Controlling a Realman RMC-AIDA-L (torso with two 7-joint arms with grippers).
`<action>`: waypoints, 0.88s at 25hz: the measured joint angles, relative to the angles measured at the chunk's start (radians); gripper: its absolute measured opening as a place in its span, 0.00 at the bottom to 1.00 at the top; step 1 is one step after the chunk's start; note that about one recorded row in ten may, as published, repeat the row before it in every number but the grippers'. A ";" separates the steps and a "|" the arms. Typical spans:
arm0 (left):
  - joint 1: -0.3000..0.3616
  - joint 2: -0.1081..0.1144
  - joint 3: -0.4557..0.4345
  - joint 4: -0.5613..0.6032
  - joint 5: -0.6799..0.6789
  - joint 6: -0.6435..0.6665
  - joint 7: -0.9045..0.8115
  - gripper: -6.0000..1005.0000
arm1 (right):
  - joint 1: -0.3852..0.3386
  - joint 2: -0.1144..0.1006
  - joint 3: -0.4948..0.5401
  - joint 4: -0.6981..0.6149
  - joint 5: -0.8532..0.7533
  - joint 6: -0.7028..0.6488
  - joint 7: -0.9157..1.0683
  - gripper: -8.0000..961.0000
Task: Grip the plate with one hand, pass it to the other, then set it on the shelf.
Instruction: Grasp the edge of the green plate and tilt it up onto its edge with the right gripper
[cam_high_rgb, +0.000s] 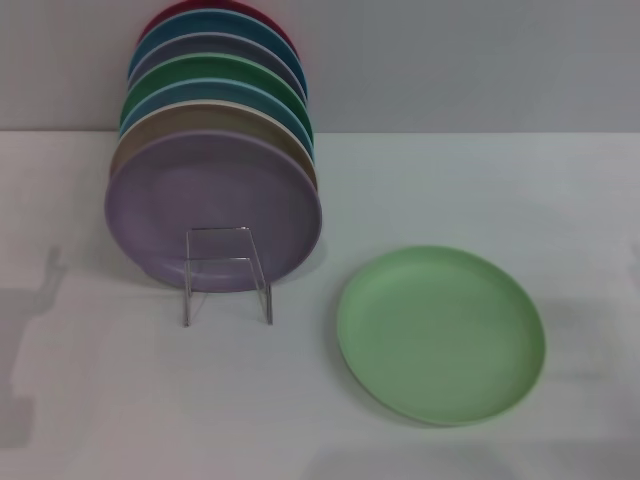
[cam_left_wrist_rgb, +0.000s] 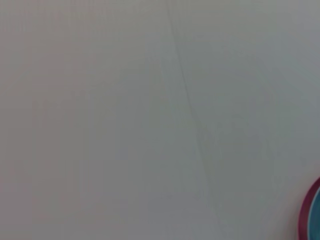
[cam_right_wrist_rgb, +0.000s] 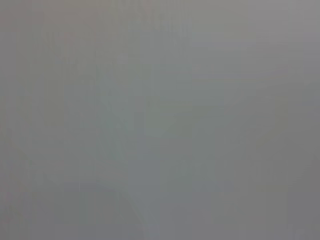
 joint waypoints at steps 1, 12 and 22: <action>-0.001 0.000 0.000 0.000 0.002 0.000 0.000 0.84 | 0.003 0.000 -0.001 0.002 -0.001 0.016 0.000 0.73; 0.001 -0.001 0.000 0.000 0.005 -0.001 0.000 0.84 | 0.036 -0.012 -0.001 0.106 -0.046 -0.051 0.102 0.72; -0.002 -0.003 0.002 -0.003 0.006 0.001 0.000 0.84 | -0.105 -0.018 -0.350 1.017 -0.385 -0.953 0.788 0.72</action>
